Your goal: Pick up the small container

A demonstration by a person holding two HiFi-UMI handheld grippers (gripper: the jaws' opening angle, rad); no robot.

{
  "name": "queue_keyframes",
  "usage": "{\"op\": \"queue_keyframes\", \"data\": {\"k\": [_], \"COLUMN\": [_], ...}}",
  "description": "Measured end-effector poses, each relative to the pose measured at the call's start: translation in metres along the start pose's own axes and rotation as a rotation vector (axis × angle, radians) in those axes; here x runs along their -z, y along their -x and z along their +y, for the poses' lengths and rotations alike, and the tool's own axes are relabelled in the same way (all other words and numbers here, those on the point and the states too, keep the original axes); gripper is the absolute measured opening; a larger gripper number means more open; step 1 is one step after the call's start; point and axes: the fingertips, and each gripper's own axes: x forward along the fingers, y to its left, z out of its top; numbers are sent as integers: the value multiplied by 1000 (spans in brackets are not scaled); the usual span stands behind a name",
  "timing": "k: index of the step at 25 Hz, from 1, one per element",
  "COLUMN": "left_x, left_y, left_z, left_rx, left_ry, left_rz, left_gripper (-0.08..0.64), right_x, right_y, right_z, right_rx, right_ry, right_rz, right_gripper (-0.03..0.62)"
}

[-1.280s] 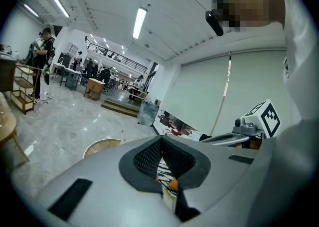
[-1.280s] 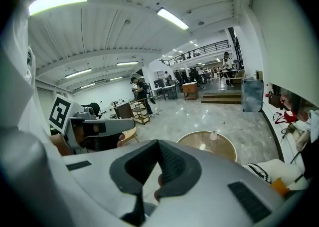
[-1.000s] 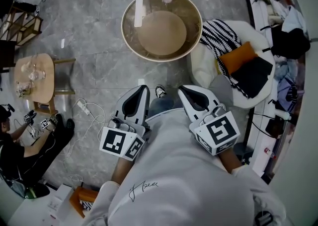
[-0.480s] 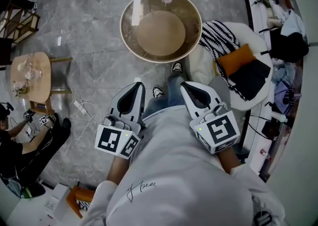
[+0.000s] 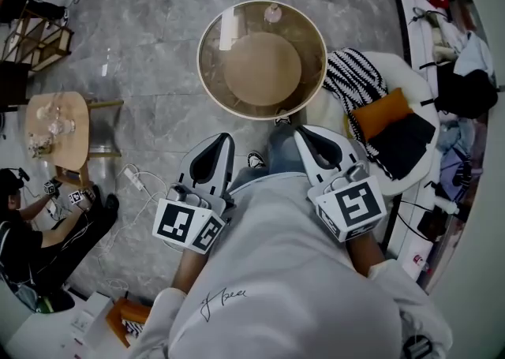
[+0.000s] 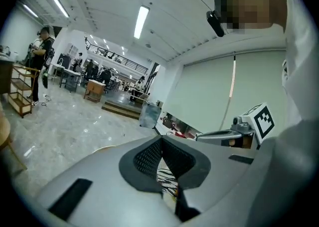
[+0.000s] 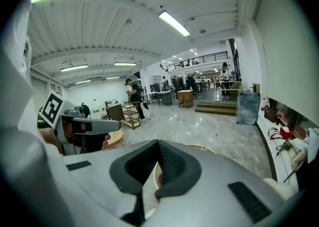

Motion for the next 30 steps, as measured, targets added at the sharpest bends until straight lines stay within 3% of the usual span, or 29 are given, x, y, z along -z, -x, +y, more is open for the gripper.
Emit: {"op": "queue_keyframes", "data": {"k": [15, 30], "left_x": [-43, -47], "left_y": [-122, -206], "left_z": [6, -2], "left_rx": [-52, -146], "left_ry": [-25, -28], "left_rz": [20, 24], "left_gripper": [18, 18], "right_x": [-38, -34], "right_y": [-47, -86], "right_z": [-118, -203], "right_rx": [-38, -125], "right_ry": [-12, -1], "right_rz": [-13, 23], "right_gripper": [17, 17]}}
